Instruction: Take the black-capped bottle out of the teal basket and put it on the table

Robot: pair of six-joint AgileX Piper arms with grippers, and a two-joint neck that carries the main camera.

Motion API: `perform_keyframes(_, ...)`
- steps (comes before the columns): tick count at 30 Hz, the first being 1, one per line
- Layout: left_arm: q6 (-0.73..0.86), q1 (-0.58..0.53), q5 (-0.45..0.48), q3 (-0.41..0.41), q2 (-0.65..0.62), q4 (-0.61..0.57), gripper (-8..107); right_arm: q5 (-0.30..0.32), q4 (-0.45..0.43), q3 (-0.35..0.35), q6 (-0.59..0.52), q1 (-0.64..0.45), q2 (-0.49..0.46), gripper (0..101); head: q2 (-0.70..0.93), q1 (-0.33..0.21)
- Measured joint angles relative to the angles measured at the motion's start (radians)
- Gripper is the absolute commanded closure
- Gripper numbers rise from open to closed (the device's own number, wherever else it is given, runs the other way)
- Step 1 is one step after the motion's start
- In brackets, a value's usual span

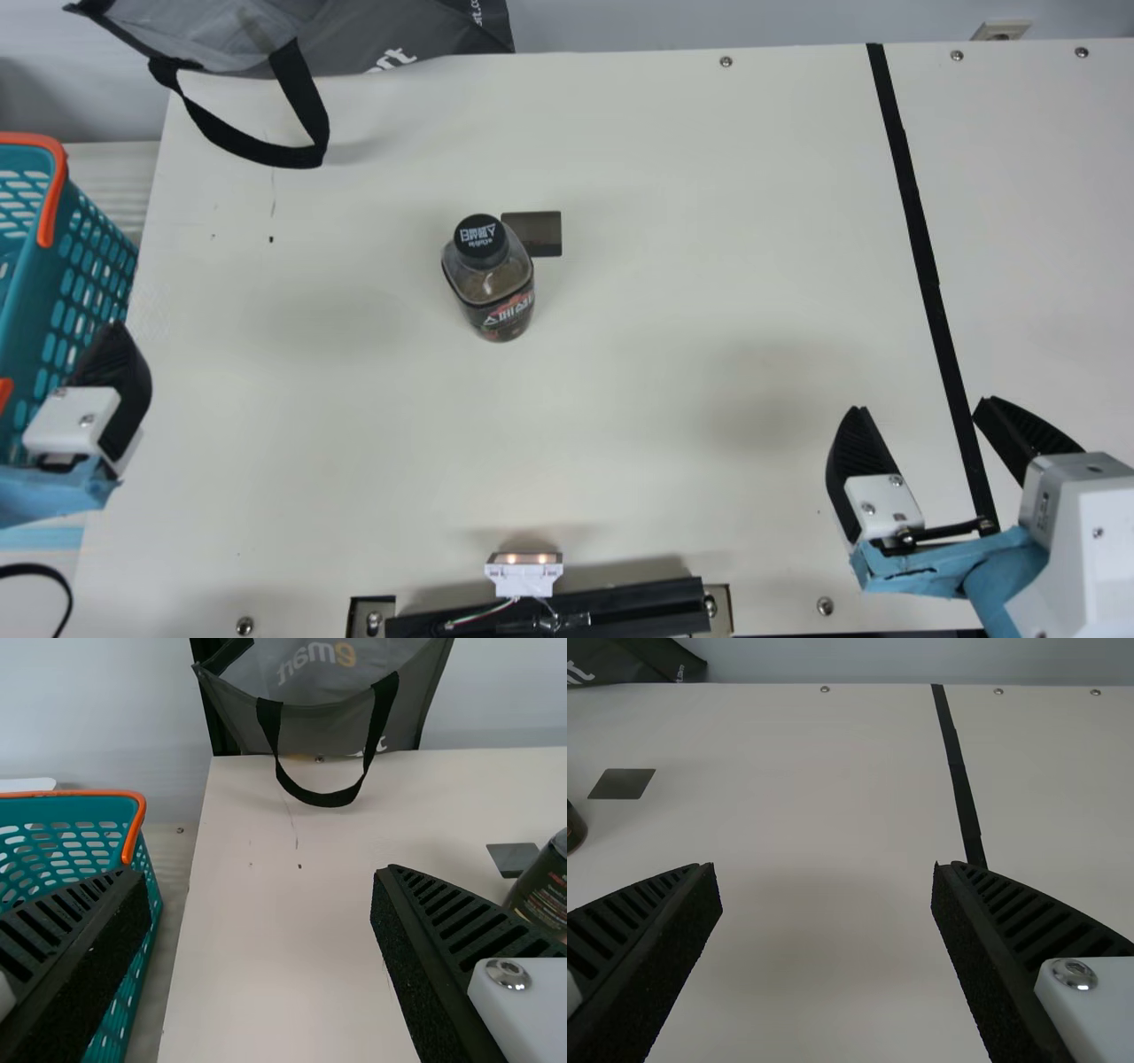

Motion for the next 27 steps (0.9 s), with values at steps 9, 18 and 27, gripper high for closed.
perform_keyframes(9,0.079,0.045,0.025,0.014,-0.062,-0.064,-8,0.0,0.0,0.0,0.0,0.0,0.0,11,0.0,0.0)
perform_keyframes(18,0.197,0.1,0.076,0.026,-0.142,-0.17,-8,0.0,0.0,0.0,0.0,0.0,0.0,11,0.0,0.0)
perform_keyframes(27,0.345,0.201,0.144,0.024,-0.215,-0.315,-8,0.0,0.0,0.0,0.0,0.0,0.0,11,0.0,0.0)
